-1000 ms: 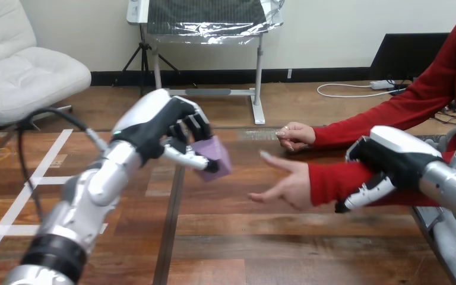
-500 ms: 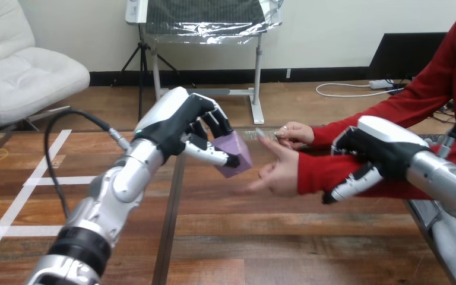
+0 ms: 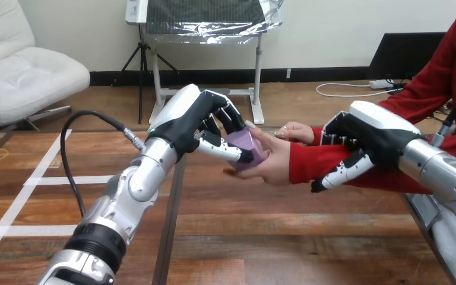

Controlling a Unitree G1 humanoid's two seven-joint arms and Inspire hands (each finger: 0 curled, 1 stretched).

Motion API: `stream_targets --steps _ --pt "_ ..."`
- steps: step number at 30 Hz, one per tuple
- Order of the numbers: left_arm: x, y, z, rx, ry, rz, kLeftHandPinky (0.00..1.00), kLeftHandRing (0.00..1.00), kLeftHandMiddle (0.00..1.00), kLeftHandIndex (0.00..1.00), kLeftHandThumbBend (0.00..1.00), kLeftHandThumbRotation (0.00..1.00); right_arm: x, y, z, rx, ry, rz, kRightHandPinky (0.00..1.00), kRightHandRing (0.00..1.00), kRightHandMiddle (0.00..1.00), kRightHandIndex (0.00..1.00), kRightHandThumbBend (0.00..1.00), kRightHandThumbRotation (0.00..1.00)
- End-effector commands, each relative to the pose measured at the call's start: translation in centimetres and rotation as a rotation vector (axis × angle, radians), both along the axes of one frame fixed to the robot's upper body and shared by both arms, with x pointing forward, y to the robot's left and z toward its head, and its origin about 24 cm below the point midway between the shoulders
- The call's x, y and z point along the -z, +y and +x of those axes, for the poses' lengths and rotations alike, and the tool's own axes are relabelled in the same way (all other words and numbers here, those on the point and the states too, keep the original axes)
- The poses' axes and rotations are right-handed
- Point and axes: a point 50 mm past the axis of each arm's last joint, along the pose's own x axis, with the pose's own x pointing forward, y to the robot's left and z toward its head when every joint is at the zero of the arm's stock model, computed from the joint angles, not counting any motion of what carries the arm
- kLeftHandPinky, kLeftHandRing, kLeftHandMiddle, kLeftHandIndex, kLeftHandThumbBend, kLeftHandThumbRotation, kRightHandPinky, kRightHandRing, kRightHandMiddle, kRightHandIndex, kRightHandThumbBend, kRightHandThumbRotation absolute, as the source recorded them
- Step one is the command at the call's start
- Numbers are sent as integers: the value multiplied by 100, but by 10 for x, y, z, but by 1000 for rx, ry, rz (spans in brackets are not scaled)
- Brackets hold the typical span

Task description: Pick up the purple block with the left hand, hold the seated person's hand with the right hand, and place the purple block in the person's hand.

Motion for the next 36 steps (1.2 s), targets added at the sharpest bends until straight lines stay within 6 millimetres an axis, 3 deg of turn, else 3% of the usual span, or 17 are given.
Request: stream_targets --steps 1,19,36 --pt "-30 -23 10 63 -106 -23 37 39 45 47 61 0 -33 26 12 -73 -132 86 28 29 33 35 93 26" --pt "-24 -40 7 105 -73 -55 34 37 43 46 60 0 -36 33 13 -80 -149 84 30 31 34 35 95 27" --pt "-17 -42 4 115 -24 -80 28 33 40 46 60 0 -34 31 12 -78 -140 89 30 31 35 36 94 29"
